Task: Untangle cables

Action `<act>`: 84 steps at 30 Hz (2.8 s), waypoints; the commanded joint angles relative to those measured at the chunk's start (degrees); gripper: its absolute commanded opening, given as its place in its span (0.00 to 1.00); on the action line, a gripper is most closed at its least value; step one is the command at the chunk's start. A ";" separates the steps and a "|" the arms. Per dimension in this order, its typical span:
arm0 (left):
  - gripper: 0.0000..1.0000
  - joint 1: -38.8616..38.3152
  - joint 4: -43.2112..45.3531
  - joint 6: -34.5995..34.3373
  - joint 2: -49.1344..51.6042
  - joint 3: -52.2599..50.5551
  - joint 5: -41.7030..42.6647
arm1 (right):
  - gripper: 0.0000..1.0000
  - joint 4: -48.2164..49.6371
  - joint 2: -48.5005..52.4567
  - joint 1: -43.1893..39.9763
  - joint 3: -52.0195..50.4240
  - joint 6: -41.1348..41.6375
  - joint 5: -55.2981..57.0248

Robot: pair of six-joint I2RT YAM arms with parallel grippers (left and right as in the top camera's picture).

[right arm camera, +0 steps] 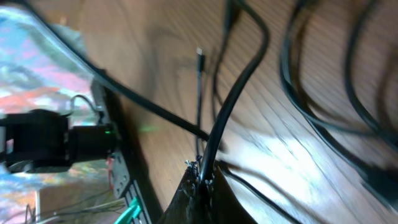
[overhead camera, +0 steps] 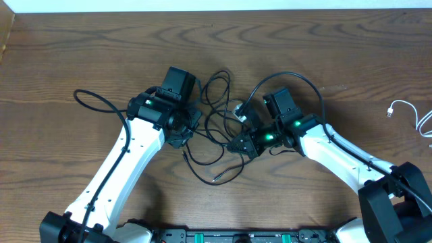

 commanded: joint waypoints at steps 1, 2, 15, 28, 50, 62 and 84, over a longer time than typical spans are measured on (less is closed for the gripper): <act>0.08 -0.11 -0.83 -3.50 0.68 -0.50 1.90 | 0.01 2.25 -0.57 0.33 0.15 -1.79 -5.62; 0.08 -0.11 -1.09 -3.52 0.94 -0.50 1.99 | 0.01 3.13 -0.57 0.33 0.15 -1.79 -5.62; 0.08 -0.11 0.24 -3.50 4.00 -0.50 10.93 | 0.08 6.91 -0.57 0.83 0.15 -1.79 -1.40; 0.08 -0.11 0.61 -3.52 4.00 -0.50 15.17 | 0.22 9.51 -0.57 4.59 0.15 -1.79 4.87; 0.08 0.15 1.75 -3.48 4.00 -0.50 26.45 | 0.05 11.30 -0.57 5.97 0.15 -1.79 11.32; 0.47 2.25 2.54 -3.23 4.00 -0.50 25.77 | 0.01 11.15 -1.38 3.34 0.52 -0.04 16.02; 0.91 2.25 6.21 11.85 3.96 -0.48 14.73 | 0.01 4.24 -9.79 -15.67 17.75 -1.03 25.73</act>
